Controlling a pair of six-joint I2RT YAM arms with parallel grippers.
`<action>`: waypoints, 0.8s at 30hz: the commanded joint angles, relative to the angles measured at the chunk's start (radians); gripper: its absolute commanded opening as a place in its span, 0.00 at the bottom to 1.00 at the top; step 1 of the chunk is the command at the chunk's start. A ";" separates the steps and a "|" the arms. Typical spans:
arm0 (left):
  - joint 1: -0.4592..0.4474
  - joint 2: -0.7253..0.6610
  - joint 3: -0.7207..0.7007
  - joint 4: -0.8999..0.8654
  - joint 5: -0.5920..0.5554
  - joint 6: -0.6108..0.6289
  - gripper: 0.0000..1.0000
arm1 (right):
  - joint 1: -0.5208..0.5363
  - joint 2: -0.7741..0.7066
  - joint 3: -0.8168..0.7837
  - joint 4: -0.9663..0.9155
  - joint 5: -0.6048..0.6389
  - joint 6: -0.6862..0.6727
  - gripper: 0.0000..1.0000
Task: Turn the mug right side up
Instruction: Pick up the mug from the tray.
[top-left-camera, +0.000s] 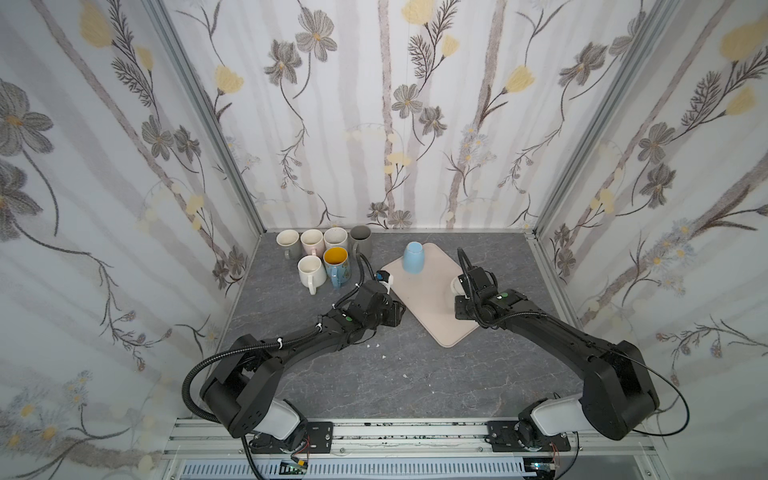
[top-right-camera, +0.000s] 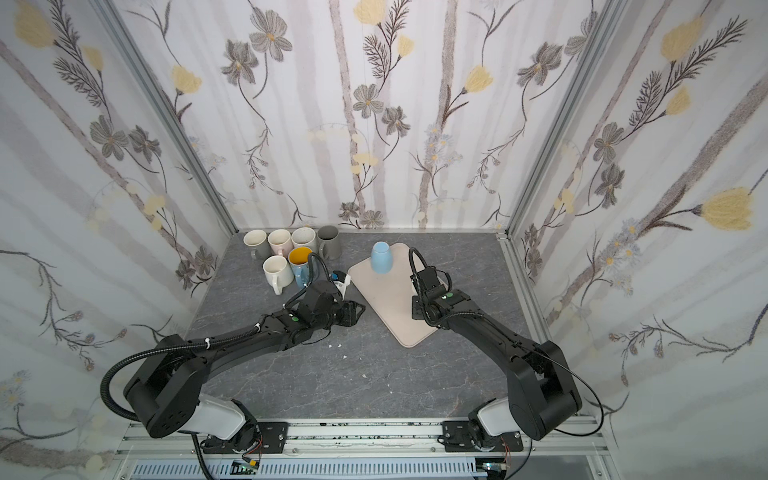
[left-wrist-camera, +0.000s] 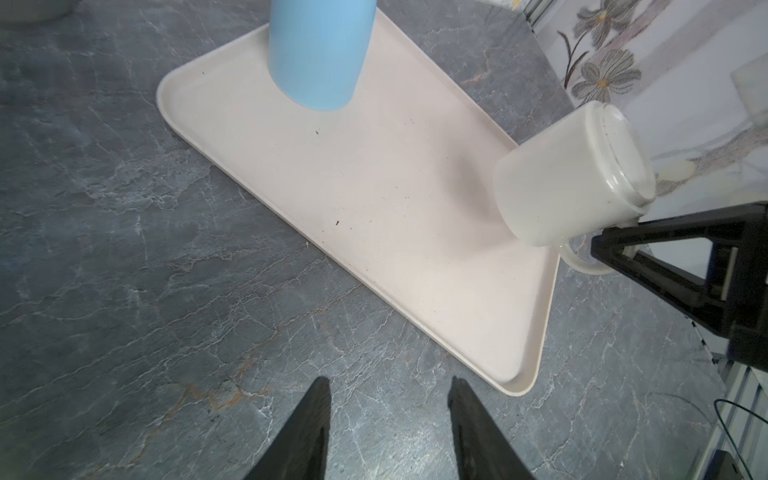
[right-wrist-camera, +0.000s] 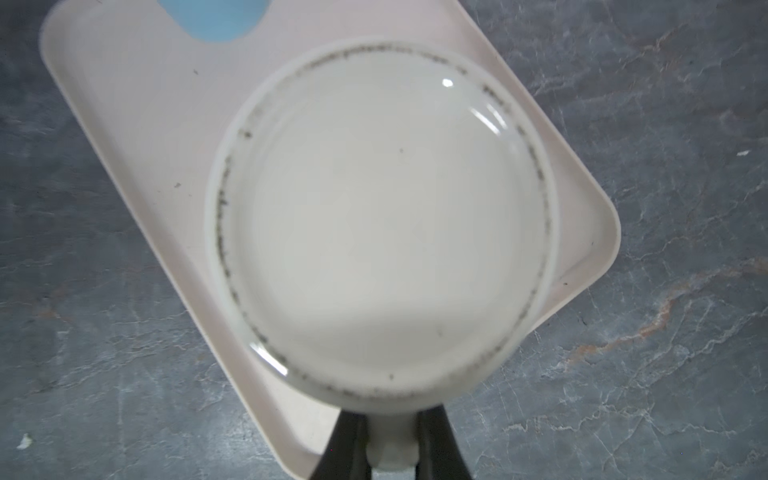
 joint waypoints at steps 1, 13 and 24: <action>0.012 -0.053 -0.029 0.082 0.020 -0.050 0.46 | 0.007 -0.078 -0.029 0.176 -0.033 -0.012 0.00; 0.069 -0.279 -0.225 0.483 0.238 -0.279 0.48 | 0.007 -0.222 -0.127 0.577 -0.391 0.152 0.00; 0.076 -0.197 -0.298 1.002 0.404 -0.613 0.49 | 0.034 -0.131 -0.111 0.933 -0.725 0.367 0.00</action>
